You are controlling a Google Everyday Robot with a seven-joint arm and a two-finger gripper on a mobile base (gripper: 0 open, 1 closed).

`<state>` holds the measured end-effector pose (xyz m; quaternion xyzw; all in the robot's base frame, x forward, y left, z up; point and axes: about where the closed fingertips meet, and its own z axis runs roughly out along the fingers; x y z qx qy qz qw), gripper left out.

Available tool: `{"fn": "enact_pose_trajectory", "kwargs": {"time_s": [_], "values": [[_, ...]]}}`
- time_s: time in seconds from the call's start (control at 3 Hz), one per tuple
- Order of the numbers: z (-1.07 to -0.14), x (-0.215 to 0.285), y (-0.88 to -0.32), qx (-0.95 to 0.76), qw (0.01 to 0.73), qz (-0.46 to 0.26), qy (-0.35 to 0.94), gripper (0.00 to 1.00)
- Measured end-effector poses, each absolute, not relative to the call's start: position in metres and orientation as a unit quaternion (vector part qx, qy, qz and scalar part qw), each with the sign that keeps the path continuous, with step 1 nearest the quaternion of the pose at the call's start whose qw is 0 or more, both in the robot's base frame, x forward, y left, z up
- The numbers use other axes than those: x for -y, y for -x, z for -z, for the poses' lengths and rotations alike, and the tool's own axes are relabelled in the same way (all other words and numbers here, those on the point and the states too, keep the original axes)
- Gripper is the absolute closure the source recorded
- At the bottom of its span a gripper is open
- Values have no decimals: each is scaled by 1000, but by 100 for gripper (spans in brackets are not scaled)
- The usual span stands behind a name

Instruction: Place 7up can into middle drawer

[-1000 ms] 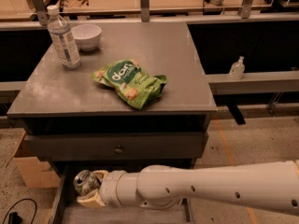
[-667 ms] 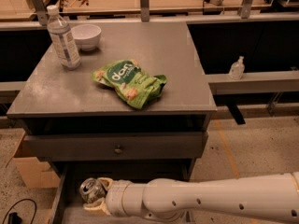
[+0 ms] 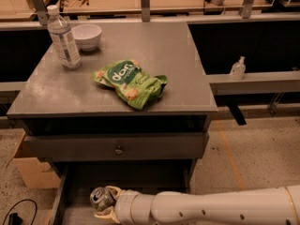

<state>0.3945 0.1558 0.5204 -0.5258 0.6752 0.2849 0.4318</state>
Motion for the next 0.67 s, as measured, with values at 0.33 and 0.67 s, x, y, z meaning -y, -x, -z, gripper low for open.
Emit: {"fn": "enact_pose_trajectory", "kwargs": {"time_s": [0.33,0.67], "values": [[-489,-151,-408,-677,431,-283,525,100],[-456,-143,-433,-679,425,-284,528,98]]}}
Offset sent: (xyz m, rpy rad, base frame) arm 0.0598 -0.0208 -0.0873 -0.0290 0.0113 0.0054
